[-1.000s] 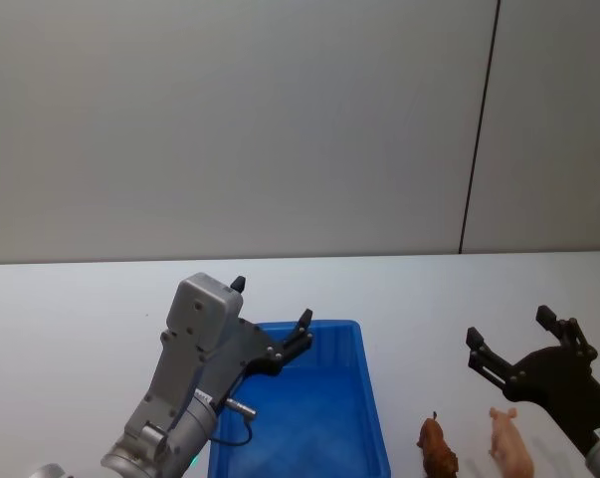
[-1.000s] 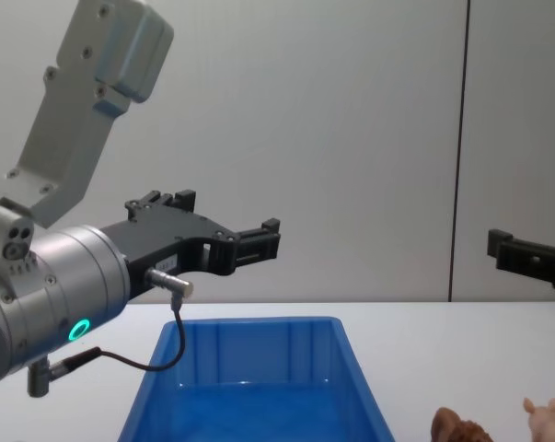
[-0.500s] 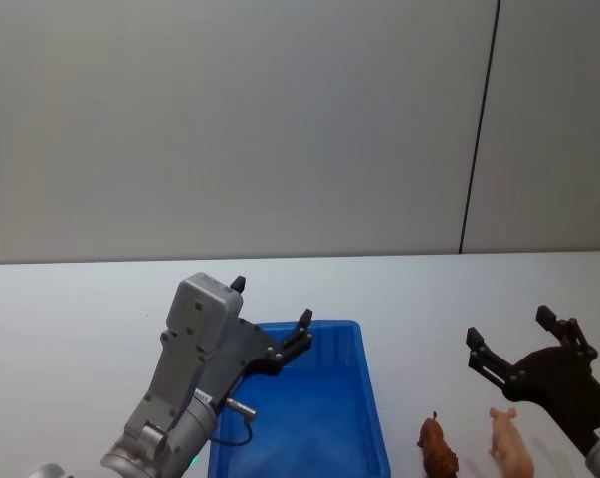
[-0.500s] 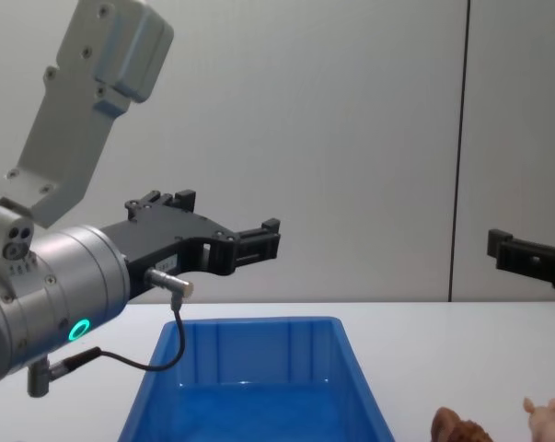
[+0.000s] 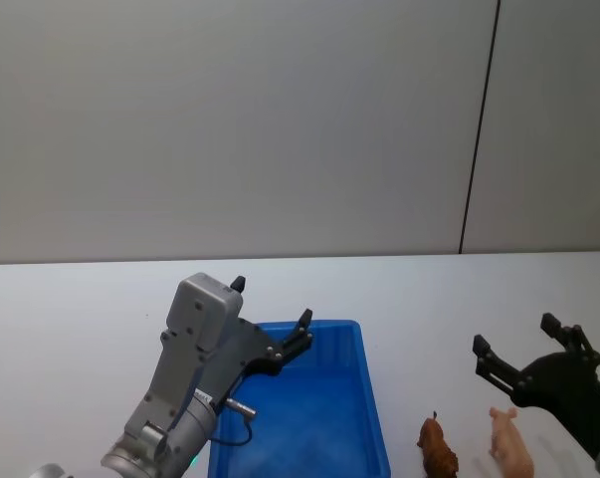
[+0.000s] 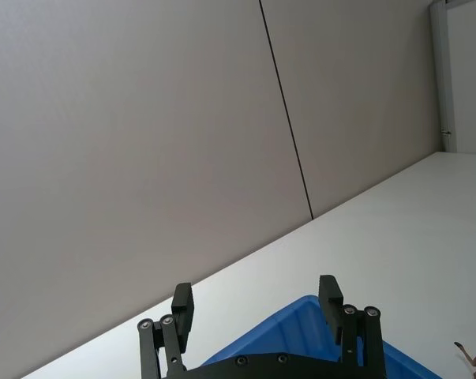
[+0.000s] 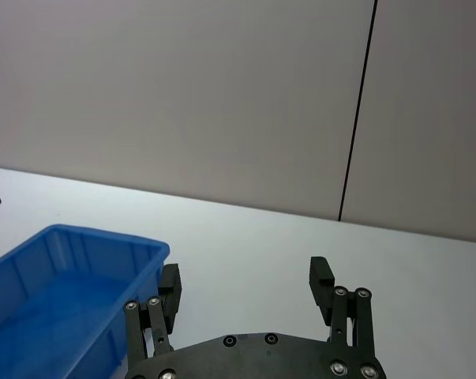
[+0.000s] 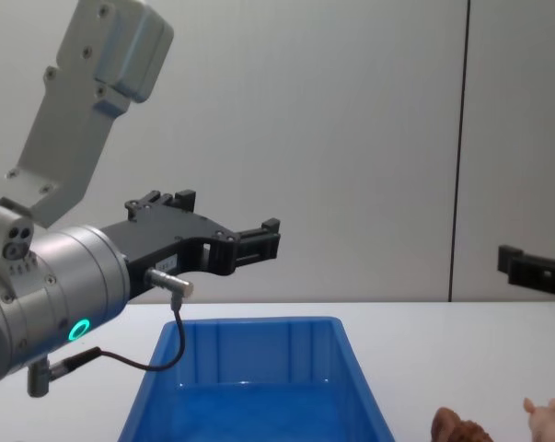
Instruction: Pick up the two dolls from the table and place them into the box.
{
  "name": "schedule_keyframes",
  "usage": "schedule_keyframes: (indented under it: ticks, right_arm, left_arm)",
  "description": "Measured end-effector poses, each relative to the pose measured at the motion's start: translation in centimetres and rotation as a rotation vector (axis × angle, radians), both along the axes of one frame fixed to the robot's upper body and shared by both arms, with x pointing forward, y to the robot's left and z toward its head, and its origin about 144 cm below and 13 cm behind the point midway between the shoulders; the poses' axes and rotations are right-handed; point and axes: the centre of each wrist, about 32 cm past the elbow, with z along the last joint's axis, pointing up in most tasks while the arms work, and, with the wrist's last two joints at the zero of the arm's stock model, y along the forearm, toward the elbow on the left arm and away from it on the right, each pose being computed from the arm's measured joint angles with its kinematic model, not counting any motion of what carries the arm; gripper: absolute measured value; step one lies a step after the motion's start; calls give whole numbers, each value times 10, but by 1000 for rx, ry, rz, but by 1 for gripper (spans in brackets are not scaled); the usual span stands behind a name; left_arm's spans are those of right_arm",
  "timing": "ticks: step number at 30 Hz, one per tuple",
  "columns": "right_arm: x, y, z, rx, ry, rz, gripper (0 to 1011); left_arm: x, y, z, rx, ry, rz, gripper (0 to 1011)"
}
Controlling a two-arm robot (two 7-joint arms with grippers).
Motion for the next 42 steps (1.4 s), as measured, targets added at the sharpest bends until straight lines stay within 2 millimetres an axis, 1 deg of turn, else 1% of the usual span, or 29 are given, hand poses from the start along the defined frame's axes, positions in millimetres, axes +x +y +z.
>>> schedule_keyframes:
  ticks: [9,18,27,36,41,42]
  right_arm:
    - [-2,-16,-7,-21,85,17,1001]
    - [-7,-26,-18,-57,179,40,1001]
    - [-11,-25,-33,-84,256,47,1001]
    - [-12,-22,-43,-88,314,40,1001]
    - [-12,-20,-48,-88,345,37,923]
    - [-11,-20,-49,-87,353,37,889]
  left_arm:
    - [0,0,0,0,0,0,1001]
    - [0,0,0,0,0,0,1001]
    - [0,0,0,0,0,0,1001]
    - [0,0,0,0,0,0,1001]
    - [0,0,0,0,0,0,1001]
    - [0,0,0,0,0,0,1001]
